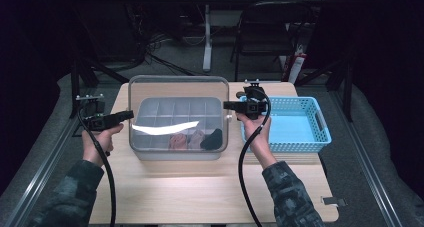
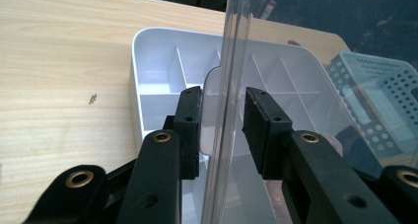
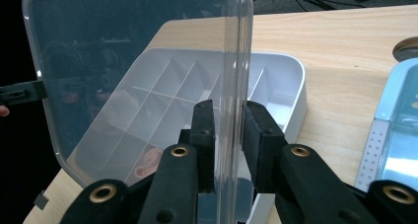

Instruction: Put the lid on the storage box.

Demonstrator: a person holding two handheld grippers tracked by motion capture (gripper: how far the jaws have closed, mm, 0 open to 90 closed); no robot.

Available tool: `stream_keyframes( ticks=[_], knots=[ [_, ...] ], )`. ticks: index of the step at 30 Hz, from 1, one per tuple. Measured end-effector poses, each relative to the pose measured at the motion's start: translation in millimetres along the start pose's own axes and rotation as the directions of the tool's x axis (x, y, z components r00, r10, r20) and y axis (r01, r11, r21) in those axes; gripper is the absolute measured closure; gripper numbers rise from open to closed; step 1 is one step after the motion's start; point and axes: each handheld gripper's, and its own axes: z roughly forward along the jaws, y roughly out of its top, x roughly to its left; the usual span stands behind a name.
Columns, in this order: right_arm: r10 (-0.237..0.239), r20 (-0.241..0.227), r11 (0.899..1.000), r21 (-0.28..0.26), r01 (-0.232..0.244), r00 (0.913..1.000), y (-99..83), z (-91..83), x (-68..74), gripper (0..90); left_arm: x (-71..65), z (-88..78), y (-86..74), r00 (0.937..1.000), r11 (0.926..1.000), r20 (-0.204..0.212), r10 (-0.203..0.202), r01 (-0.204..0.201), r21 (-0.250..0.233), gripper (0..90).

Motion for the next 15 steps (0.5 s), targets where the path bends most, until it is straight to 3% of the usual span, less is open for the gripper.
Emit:
stream_keyframes(
  ticks=[6,15],
  knots=[
    [0.006,0.009,1.0,0.008,-0.006,0.9999,2.0,8.9,-1.1,76.3,8.0,9.9,1.3,0.9999,0.9999,-0.009,-0.006,0.006,0.015,68.2],
    [0.011,0.016,1.0,-0.004,-0.011,0.9998,-0.1,23.5,-8.0,74.0,12.7,20.3,3.0,0.9993,0.9997,-0.032,0.019,-0.018,0.018,67.8]
  ],
)
